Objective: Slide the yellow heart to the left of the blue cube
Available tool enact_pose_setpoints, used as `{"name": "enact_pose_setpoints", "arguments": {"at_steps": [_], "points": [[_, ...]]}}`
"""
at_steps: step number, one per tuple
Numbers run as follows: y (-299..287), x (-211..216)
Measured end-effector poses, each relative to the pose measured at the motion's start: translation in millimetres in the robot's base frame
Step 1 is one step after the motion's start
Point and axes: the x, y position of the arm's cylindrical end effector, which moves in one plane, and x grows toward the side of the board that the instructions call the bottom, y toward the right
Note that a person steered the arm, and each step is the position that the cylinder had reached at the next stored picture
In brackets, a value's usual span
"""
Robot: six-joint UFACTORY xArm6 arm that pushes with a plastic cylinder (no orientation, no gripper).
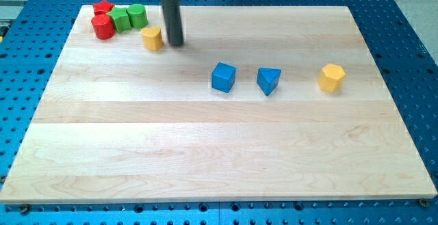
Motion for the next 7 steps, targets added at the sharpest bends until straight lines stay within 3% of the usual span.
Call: {"name": "enact_pose_setpoints", "arguments": {"at_steps": [1, 3, 4, 5, 6, 7], "points": [[-49, -7], [-21, 62], [-69, 67], [-56, 98], [11, 102], [-26, 115]]}}
